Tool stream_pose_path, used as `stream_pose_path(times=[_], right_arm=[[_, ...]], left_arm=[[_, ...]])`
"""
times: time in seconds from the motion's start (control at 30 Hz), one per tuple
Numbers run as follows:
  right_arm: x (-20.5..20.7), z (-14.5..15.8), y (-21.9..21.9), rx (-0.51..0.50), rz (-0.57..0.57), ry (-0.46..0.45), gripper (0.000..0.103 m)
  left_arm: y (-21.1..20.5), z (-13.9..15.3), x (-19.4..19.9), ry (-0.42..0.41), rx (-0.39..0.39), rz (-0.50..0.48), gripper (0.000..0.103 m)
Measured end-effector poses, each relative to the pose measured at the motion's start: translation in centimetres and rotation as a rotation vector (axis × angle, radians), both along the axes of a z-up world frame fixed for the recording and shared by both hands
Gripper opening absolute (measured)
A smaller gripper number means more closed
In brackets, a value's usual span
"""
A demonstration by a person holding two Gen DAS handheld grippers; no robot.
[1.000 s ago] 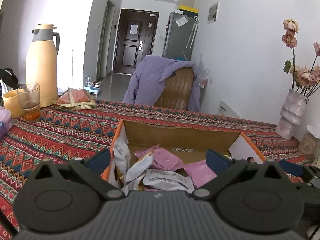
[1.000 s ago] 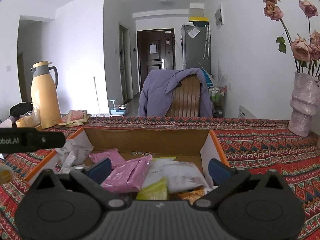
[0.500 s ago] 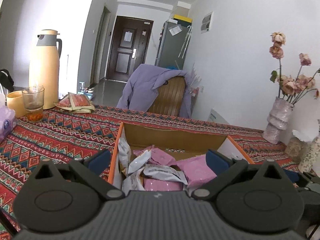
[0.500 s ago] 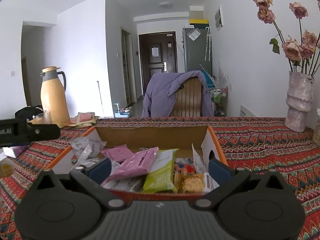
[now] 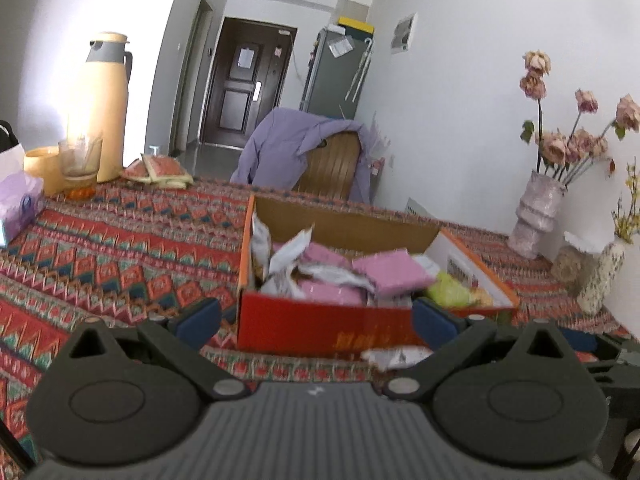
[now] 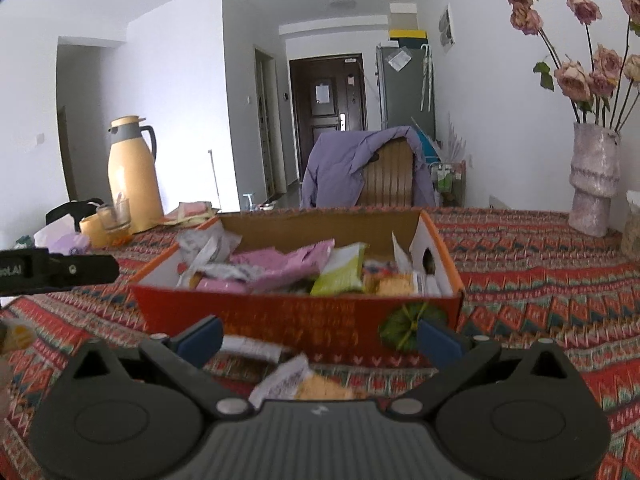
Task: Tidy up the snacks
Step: 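Move both tools back toward the packets left on the table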
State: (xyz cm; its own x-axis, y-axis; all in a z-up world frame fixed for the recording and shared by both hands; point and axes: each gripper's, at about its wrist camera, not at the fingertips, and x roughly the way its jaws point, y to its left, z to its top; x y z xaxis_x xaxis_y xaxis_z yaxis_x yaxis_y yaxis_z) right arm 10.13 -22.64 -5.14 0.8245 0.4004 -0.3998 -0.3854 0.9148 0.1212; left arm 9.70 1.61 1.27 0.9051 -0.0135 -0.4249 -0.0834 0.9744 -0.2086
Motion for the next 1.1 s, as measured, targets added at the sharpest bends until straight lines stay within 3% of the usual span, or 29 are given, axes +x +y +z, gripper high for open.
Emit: stream_pose_path(times=[0.57, 0.8, 1.1], right_arm=[[-1.8, -3.4, 0.7, -0.047, 0.007, 0.071, 0.103], [0.5, -3.9, 2.6, -0.151, 0.01, 0.121, 0.103], [4.2, -5.7, 4.1, -0.201, -0.01, 0.207, 0.103]], left_arm=[[-1.1, -4.8, -2.1, 0.042, 0.089, -0.05, 0.103], [-1.2, -5.2, -2.2, 0.044, 0.09, -0.056, 0.103], [-1.5, -5.7, -1.9, 0.073, 0.111, -0.058, 0.103]])
